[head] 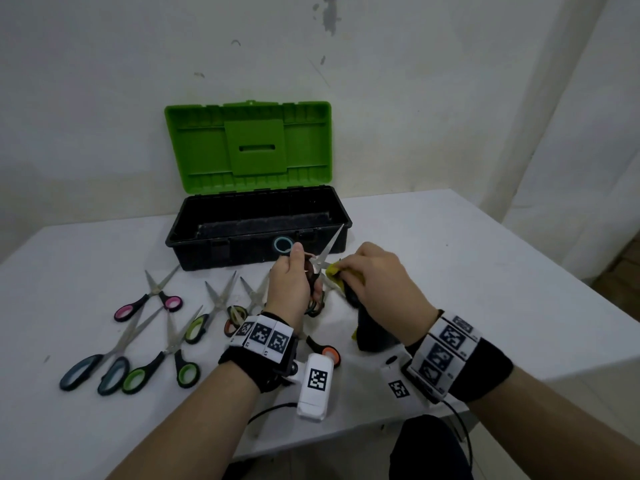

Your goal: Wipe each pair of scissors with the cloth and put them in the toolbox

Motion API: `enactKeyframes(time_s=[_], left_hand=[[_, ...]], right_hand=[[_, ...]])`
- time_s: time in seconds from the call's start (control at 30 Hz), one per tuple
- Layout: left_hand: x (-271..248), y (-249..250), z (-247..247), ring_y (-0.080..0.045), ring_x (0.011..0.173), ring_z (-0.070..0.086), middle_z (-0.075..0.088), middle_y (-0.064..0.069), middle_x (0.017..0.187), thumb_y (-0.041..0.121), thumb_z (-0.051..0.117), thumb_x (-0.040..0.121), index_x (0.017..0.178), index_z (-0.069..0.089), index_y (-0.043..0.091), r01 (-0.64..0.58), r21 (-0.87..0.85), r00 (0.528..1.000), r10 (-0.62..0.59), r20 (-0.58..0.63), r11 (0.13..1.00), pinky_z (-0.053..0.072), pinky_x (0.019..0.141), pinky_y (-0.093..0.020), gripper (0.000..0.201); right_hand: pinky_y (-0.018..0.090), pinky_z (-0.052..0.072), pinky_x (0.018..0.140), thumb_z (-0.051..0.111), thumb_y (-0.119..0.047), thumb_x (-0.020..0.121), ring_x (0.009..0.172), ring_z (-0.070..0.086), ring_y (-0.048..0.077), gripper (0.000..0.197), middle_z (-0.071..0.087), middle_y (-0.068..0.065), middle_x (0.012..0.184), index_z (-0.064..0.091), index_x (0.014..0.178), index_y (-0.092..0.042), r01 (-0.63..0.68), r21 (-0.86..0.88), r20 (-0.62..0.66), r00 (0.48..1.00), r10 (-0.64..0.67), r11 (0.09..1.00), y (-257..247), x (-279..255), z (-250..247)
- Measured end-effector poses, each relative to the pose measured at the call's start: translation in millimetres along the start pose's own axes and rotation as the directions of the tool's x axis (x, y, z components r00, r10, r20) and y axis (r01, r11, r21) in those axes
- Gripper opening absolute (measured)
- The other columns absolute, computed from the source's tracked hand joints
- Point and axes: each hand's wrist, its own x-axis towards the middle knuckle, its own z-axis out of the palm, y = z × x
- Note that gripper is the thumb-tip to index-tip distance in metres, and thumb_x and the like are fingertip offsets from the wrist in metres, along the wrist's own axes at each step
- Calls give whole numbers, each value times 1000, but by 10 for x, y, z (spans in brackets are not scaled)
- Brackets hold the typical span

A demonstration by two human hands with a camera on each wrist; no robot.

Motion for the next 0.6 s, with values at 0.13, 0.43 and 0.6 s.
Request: enactKeyframes(time_s=[0.13, 0.43, 0.6], left_hand=[[41, 9, -87, -19, 40, 44, 53, -6, 51, 42, 33, 106, 87, 49, 8, 20, -19, 999, -20, -38, 1000, 38, 43, -27, 43], [105, 57, -234, -19, 42, 45, 44, -5, 72, 51, 18, 105, 97, 49, 18, -25, 54, 999, 24, 23, 998, 36, 40, -27, 46], [111, 83, -269, -19, 46, 46, 50, -2, 62, 56, 21, 103, 95, 50, 22, -16, 198, 988, -14, 152, 980, 36, 42, -27, 46]], right_hand=[[35, 49, 73, 61, -18, 93, 82, 58, 24, 17, 56, 4, 94, 75, 103, -18, -63, -46, -1, 998, 63, 997, 106, -18, 2], [8, 37, 68, 67, -13, 89, 75, 57, 14, 15, 59, 0, 86, 75, 99, -20, -48, 26, -180, 982, 52, 999, 293, 27, -187], [8, 36, 68, 68, -14, 88, 74, 56, 14, 13, 60, 1, 85, 75, 99, -17, -29, 16, -229, 973, 32, 999, 331, 53, -240]])
